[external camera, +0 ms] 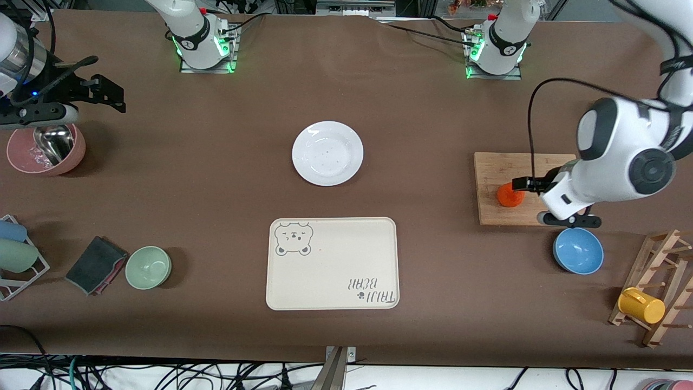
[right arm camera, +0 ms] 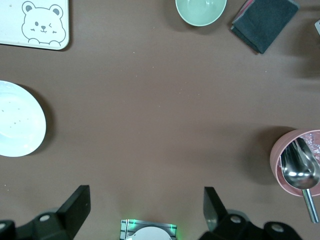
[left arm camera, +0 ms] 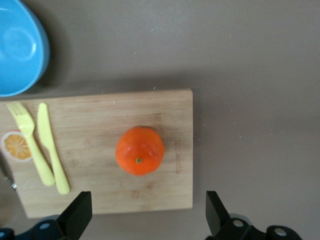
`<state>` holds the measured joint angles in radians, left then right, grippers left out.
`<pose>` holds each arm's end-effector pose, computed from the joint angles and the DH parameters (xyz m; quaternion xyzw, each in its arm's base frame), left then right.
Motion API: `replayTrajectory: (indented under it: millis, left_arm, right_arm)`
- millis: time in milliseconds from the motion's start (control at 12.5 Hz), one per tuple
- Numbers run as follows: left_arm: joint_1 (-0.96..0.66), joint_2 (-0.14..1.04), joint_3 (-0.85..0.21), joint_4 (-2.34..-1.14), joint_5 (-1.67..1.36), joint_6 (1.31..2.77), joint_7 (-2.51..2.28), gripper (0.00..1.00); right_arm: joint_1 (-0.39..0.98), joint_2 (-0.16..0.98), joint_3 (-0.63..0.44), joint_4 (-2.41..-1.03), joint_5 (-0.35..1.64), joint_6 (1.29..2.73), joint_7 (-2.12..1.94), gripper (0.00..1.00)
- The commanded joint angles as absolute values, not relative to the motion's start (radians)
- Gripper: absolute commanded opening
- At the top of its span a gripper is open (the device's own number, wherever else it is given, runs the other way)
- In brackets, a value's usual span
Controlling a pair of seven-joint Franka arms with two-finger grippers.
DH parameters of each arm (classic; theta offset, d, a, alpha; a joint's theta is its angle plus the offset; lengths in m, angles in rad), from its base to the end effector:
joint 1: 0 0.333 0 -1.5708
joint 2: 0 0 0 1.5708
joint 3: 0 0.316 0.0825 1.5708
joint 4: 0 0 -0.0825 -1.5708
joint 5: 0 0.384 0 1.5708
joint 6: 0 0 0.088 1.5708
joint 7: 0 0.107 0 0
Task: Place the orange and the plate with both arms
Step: 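Lower the left gripper and grasp the orange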
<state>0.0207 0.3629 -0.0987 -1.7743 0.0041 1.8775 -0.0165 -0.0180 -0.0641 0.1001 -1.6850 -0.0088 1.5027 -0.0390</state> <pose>0.6136 -0.0435 0.3377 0.9911 -0.0304 -0.1292 0.0098 0.5228 0.0436 0.6000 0.9964 0.0601 -0.0590 0.0089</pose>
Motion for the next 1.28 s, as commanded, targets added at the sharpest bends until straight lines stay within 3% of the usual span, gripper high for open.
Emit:
replayTrajectory:
  millis: [0, 160, 720, 800, 960, 1040, 1200]
  left_arm:
    - [0.021, 0.376, -0.101, -1.899, 0.075, 2.030, 0.031, 1.00]
    - [0.023, 0.391, -0.101, -1.954, 0.084, 2.120, 0.034, 1.00]
    - [0.032, 0.471, -0.101, -1.996, 0.176, 2.221, 0.041, 1.00]
    - [0.035, 0.479, -0.103, -1.997, 0.170, 2.221, 0.040, 0.93]
    - [0.032, 0.486, -0.103, -1.999, 0.170, 2.208, 0.037, 0.51]
    - [0.031, 0.486, -0.103, -1.997, 0.170, 2.203, 0.032, 0.42]
    - [0.029, 0.463, -0.112, -1.970, 0.163, 2.140, 0.029, 0.38]
  right_arm:
    - [-0.020, -0.063, 0.100, -1.669, -0.003, 1.494, -0.028, 1.00]
    - [-0.020, -0.057, 0.100, -1.667, -0.002, 1.496, -0.028, 1.00]
    - [-0.017, -0.057, 0.101, -1.667, 0.009, 1.496, -0.028, 1.00]
    - [-0.017, -0.057, 0.101, -1.667, 0.009, 1.496, -0.028, 1.00]
    - [-0.017, -0.057, 0.101, -1.667, 0.009, 1.496, -0.028, 1.00]
    - [-0.017, -0.057, 0.101, -1.666, 0.009, 1.496, -0.028, 1.00]
    - [-0.017, -0.057, 0.101, -1.666, 0.009, 1.496, -0.028, 1.00]
